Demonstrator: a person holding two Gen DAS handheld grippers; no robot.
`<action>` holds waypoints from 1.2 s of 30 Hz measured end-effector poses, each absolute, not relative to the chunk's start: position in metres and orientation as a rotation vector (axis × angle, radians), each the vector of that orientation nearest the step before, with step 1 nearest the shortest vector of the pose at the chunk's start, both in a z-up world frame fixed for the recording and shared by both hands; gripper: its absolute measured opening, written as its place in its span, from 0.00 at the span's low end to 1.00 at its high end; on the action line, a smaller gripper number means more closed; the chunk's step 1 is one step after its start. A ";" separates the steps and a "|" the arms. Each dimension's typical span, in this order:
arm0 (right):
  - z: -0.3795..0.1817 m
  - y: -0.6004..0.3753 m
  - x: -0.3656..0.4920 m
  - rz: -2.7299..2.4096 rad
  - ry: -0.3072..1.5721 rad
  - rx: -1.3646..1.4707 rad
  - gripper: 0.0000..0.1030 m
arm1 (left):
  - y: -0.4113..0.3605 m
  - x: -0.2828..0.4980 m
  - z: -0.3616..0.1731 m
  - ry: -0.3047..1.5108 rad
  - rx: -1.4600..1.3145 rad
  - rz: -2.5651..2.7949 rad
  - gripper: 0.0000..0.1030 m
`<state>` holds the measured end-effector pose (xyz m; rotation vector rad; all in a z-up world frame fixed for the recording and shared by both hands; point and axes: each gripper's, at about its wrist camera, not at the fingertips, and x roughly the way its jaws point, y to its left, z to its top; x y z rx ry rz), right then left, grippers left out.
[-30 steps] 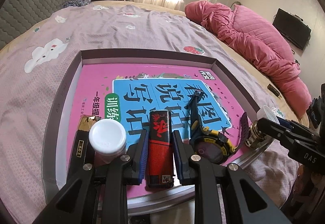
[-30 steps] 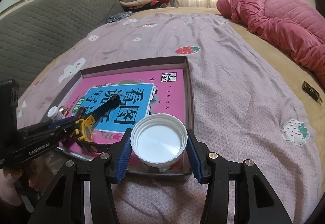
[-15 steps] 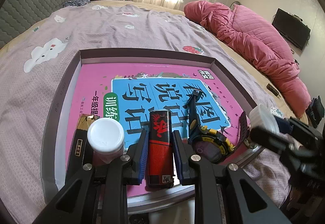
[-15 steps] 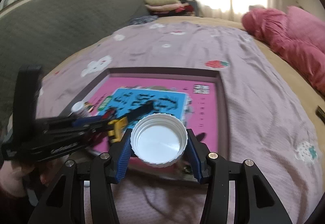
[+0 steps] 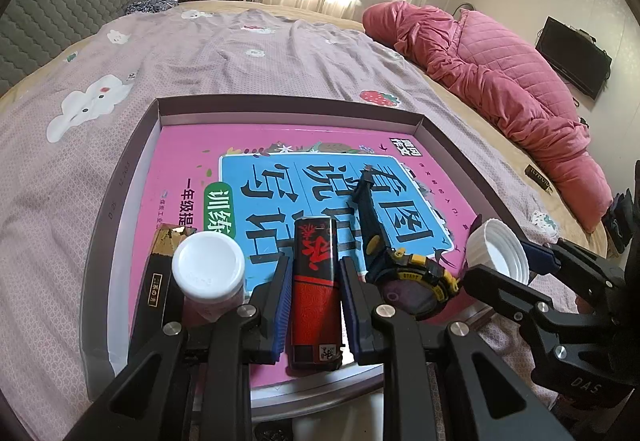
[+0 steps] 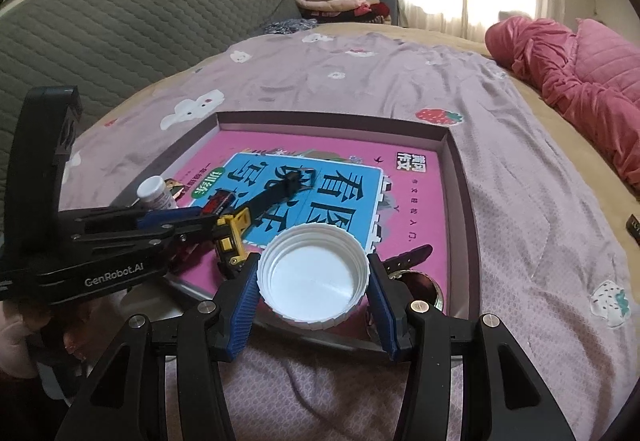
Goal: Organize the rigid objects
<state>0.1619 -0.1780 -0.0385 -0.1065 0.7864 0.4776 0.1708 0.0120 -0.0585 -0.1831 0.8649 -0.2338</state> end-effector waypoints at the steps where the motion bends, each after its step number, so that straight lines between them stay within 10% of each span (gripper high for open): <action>1: -0.039 -0.178 0.162 0.478 0.788 -0.104 0.51 | 0.013 0.171 -0.059 0.865 -0.185 -0.234 0.23; 36: -0.041 -0.177 0.158 0.504 0.812 -0.097 0.51 | 0.013 0.170 -0.059 0.870 -0.191 -0.235 0.23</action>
